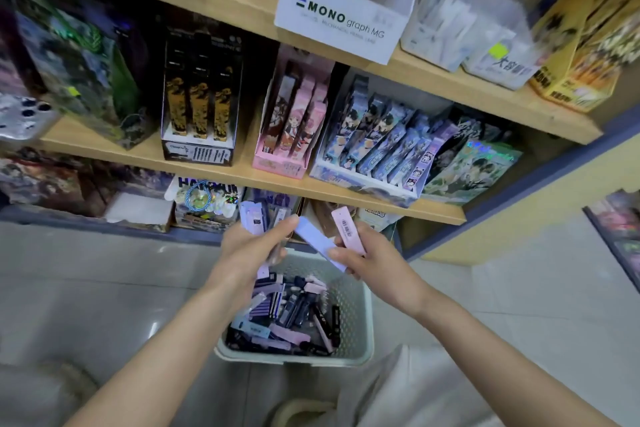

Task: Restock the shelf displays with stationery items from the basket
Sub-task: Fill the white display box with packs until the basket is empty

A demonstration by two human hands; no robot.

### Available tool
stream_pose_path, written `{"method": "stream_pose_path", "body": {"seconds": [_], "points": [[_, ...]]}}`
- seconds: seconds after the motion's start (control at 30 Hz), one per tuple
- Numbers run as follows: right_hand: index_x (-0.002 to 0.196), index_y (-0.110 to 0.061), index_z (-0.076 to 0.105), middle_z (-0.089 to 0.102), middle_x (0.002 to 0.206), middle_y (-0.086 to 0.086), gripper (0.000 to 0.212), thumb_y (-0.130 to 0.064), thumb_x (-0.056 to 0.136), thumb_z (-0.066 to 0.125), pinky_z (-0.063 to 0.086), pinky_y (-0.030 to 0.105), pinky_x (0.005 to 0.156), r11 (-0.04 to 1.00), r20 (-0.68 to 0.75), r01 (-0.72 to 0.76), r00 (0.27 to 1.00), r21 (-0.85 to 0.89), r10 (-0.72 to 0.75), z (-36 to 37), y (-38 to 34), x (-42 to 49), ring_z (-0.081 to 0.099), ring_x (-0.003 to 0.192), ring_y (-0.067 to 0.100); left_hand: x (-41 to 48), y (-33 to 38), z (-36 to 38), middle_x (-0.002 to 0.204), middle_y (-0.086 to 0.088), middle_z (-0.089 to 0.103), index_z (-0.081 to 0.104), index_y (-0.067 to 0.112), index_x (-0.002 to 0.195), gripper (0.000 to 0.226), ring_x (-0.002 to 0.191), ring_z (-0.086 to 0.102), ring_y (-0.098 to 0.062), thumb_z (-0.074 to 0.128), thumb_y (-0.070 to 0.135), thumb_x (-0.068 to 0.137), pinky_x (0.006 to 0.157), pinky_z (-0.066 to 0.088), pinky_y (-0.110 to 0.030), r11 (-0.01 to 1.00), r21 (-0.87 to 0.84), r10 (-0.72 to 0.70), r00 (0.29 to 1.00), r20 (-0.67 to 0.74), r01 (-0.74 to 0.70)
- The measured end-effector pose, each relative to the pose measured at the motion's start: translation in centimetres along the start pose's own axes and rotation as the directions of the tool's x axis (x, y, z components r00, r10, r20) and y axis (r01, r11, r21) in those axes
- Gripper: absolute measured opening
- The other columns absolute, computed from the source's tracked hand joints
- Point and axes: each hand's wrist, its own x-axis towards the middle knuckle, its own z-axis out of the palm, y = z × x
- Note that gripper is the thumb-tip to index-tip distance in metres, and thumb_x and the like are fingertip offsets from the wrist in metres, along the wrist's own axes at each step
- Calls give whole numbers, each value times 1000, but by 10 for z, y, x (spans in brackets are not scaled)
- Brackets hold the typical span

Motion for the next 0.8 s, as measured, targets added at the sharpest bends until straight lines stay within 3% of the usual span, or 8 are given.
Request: {"method": "stream_pose_path", "body": {"seconds": [0.13,0.27,0.33,0.43,0.6,0.67,0.8], "points": [[86,-17,46,49,78,-5,18,-24,91,61,37,23,63,987,58,61,997,-146,-53,-20,-21,-5,45,66,9,-8,22,3,49,-7,46,57,7,68,24,38,43,-10,73,20,81,47,39,-17,996,86,18,994,111,-27],[91,-13,50,47,78,-5,15,-23,91,62,31,18,58,969,60,124,992,-212,-114,-44,-40,-9,40,63,6,-17,45,4,48,-11,47,53,7,58,33,34,42,-9,75,16,80,42,37,-12,968,232,55,985,164,-93],[86,-18,48,50,71,-14,16,-21,90,63,33,15,56,972,17,111,994,-208,-110,-54,-50,-11,41,58,-1,-21,57,3,47,-10,48,50,8,53,37,35,46,-10,77,17,78,50,42,-16,941,313,59,975,212,-125],[86,-14,47,48,68,-12,18,-18,89,64,33,14,53,971,-57,127,988,-205,-141,-67,-68,-11,39,53,-1,-30,73,4,41,-4,49,54,10,60,30,38,45,-13,78,17,76,58,42,-28,904,392,55,958,282,-168],[93,-23,41,47,78,-8,10,-26,97,49,35,16,58,964,-158,197,961,-177,-225,-81,-105,-10,40,57,0,-40,105,3,42,-5,54,60,8,68,23,35,41,-13,80,16,73,44,30,-22,899,358,189,962,200,-251],[94,-22,41,49,79,-5,8,-26,101,40,39,23,60,959,-230,232,936,-162,-266,-89,-123,-8,42,59,5,-42,119,-1,43,-5,55,63,5,71,23,35,42,-13,80,20,74,40,32,-19,899,337,233,957,172,-279],[91,-18,55,56,73,-3,9,-20,98,49,43,20,55,914,-414,314,819,-255,-397,-112,-167,0,51,54,1,-40,144,-9,41,1,51,54,10,58,33,42,43,-14,81,22,72,51,34,-26,898,277,320,940,120,-341]]}}
